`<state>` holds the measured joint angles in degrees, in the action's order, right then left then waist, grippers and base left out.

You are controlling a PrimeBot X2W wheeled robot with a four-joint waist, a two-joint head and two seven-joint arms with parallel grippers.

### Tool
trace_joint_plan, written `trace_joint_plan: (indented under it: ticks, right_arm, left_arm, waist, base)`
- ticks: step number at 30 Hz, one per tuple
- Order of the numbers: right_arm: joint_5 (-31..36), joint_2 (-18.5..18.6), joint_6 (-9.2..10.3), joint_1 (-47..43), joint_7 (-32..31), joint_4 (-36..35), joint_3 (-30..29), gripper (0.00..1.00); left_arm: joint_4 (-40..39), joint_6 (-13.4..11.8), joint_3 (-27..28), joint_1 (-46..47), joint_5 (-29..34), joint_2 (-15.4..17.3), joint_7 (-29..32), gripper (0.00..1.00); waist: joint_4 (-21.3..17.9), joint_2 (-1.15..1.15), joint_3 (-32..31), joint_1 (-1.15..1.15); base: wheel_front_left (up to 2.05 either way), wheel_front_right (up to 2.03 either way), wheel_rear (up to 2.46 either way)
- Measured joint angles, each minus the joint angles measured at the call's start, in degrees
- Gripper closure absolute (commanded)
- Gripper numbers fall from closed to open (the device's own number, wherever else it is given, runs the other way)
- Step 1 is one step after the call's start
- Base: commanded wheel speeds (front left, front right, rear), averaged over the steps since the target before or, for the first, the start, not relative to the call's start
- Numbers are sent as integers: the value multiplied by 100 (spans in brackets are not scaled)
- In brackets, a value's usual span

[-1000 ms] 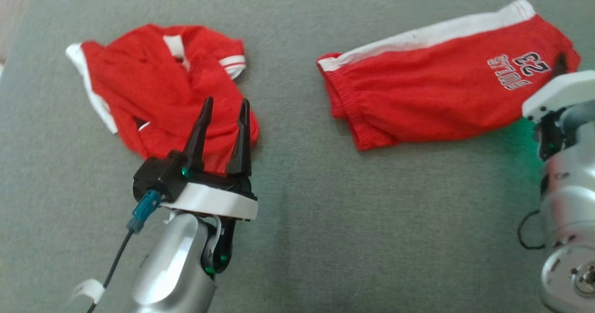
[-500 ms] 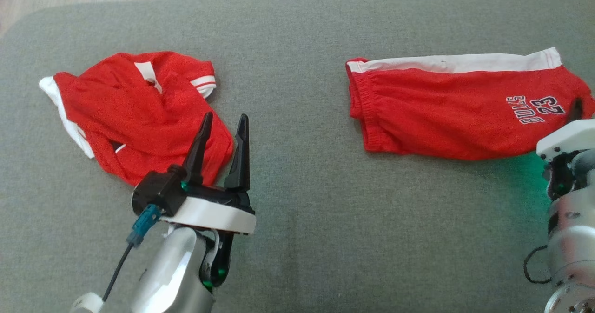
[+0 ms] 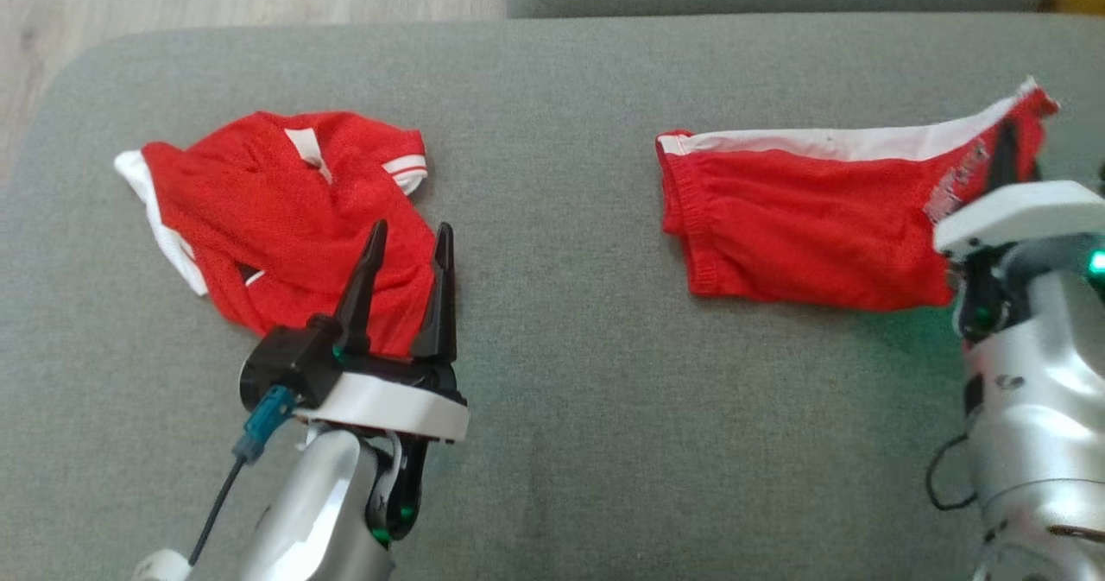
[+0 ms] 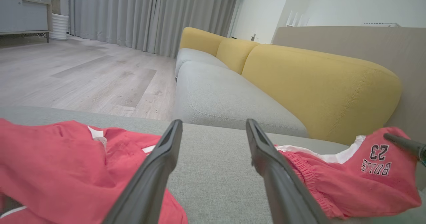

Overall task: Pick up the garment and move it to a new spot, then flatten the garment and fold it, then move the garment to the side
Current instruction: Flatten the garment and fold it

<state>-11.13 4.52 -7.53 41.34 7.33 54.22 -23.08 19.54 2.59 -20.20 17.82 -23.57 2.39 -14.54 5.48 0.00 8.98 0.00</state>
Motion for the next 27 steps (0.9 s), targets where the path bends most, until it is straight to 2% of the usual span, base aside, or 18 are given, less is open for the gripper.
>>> trace_joint_plan:
  ticks: [7, 11, 19, 27]
  right_arm:
    - [-1144, -52, 0, -321, -25, -605, 1532, 100]
    - [-1585, -58, 0, -521, -27, -887, 2361, 100]
    - [-2223, -5, 0, -695, -27, -1093, 3700, 100]
    - [-2568, 289, 0, -882, -94, -968, 4713, 100]
  left_arm:
    - [9, -5, 3, -153, -2, 1, 0, 0]
    - [35, -8, 5, -213, -8, 1, 1, 0]
    - [60, -31, 14, -305, -8, 3, 1, 0]
    - [58, -65, 30, -311, -27, 27, 0, 0]
  waist:
    - [143, 0, -207, 0]
    - [273, 0, -264, 0]
    - [538, 0, -313, 0]
    - [613, 0, -354, 0]
  base:
    - [0, 0, 0]
    - [0, 0, 0]
    - [0, 0, 0]
    - [0, 0, 0]
